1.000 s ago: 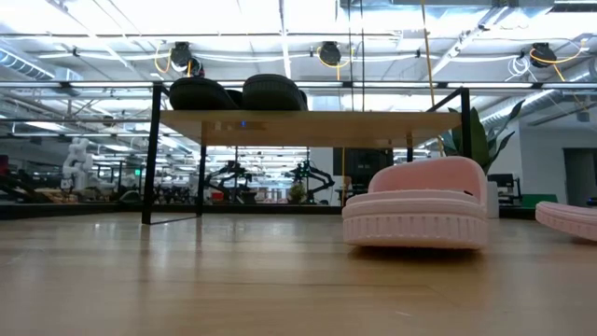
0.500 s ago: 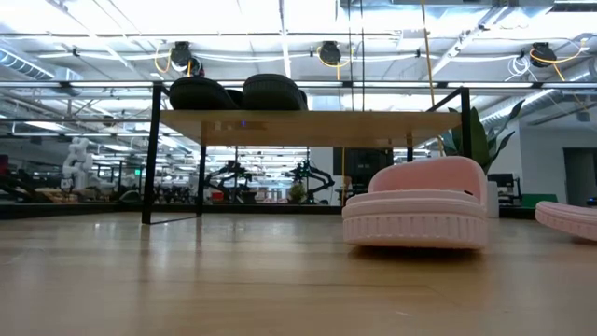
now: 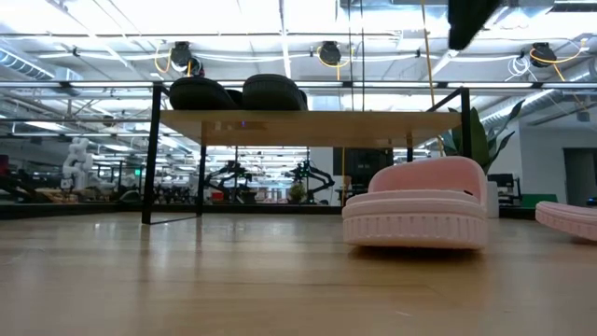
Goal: Pick and place slides into the shelf
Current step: Put the left pink slide next to the black slide on the shelf
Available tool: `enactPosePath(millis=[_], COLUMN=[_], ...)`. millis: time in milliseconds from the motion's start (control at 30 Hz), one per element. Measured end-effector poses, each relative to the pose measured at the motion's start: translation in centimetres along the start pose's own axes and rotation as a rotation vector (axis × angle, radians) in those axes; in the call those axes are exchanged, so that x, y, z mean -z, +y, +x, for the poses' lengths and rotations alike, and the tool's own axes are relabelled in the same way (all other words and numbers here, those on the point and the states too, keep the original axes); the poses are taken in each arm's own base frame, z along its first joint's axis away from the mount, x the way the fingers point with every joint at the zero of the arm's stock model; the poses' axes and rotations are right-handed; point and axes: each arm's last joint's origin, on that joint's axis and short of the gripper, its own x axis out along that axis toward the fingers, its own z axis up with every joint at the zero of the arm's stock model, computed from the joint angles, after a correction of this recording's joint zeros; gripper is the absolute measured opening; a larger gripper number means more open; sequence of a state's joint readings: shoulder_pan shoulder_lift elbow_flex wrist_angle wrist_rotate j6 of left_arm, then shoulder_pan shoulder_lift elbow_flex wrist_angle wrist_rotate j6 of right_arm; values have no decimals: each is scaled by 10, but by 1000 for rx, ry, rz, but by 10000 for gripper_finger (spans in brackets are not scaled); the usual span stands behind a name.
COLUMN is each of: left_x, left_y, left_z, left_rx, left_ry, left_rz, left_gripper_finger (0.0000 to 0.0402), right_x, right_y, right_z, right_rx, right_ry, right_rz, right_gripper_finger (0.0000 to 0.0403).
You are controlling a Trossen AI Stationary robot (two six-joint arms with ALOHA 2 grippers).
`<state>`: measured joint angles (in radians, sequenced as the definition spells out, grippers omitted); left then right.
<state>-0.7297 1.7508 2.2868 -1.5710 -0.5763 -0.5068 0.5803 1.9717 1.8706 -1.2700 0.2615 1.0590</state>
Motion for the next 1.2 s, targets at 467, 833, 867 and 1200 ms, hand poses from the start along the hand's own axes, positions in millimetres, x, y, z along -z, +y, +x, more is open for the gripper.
enactPosePath(millis=[467,833,867,1200], left_x=[0,0,0,0], left_y=[0,0,0,0], left_z=[0,0,0,0], left_rx=[0,1,1,1], left_ry=[0,1,1,1], left_rz=[-47,-117,-117,-133], left_gripper_finger=[253,253,253,253], right_x=[-23,-16,-15,-1], right_y=[21,-7,-8,-6], right_z=[-1,4,5,55], right_rx=[-296,41,59,312], right_ry=[-98,-98,-91,124], right_rz=[-18,46,40,-77], right_gripper_finger=[160,160,160,160])
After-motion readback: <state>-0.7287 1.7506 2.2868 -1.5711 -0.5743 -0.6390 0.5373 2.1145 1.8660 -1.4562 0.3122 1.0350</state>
